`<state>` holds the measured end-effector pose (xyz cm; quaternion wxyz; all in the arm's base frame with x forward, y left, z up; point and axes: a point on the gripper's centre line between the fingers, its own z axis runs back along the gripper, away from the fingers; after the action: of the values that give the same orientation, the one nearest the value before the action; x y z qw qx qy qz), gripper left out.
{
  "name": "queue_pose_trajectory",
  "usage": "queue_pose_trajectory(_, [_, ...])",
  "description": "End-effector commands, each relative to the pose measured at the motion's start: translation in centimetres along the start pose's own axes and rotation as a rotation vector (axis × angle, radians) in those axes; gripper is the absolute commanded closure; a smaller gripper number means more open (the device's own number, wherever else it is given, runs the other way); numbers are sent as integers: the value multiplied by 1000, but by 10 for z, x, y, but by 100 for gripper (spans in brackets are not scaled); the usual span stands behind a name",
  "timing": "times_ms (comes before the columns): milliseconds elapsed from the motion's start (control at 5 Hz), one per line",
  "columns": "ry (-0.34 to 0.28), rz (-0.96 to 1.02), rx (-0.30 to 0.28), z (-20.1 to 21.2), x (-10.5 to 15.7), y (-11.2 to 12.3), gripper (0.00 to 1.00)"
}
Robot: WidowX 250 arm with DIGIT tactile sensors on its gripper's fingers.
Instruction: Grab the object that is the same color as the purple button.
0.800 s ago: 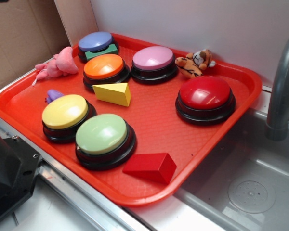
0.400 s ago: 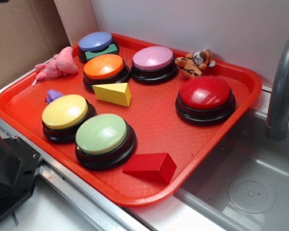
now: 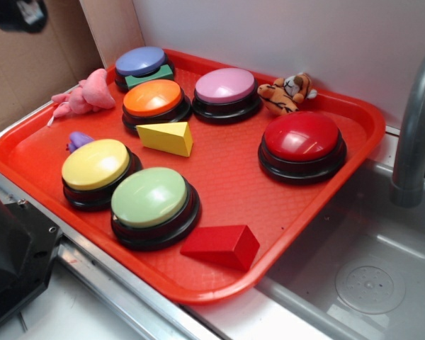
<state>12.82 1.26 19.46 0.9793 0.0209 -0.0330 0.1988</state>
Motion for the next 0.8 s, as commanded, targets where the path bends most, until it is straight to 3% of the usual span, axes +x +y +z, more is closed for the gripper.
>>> queue_pose_trajectory(0, [-17, 393, 61, -46, 24, 38, 0])
queue_pose_trajectory(200, [-33, 498, 82, -65, 30, 45, 0])
queue_pose_trajectory(600, [-126, 669, 132, -109, 37, 53, 0])
